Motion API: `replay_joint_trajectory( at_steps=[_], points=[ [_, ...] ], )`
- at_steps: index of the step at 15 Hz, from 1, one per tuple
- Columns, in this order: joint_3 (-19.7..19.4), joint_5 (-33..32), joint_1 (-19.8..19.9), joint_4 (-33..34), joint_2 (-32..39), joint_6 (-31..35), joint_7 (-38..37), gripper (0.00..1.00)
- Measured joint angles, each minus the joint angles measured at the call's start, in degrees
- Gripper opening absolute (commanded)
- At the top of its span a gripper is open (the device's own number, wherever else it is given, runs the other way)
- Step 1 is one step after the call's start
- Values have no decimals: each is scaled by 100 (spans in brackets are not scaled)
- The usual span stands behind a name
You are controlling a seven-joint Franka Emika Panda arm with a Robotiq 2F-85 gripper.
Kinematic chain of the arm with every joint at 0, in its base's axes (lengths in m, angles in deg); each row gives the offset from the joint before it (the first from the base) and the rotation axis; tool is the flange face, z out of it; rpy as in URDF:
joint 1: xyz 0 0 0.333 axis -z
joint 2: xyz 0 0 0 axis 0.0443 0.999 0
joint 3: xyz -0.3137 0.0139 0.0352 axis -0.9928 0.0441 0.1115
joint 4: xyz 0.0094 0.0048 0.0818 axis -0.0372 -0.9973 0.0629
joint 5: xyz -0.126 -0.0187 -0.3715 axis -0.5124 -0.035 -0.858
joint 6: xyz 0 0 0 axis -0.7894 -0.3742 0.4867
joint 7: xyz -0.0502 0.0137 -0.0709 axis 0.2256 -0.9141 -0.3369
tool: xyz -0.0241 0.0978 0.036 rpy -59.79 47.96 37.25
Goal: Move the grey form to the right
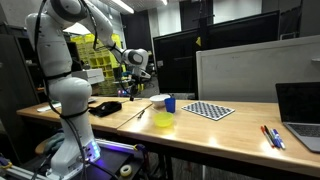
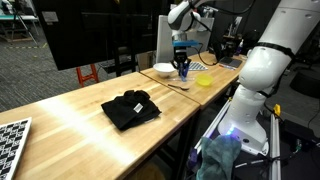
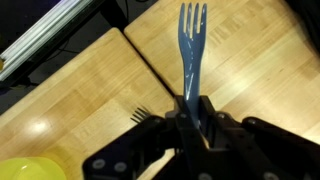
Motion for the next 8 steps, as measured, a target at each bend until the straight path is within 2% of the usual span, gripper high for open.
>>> replay_joint_trajectory(
  at_steps=[4, 8],
  points=[
    [-256, -428, 269, 114, 13, -125, 255, 4],
    [-385, -892, 403, 494, 96, -321, 423, 4]
  ],
)
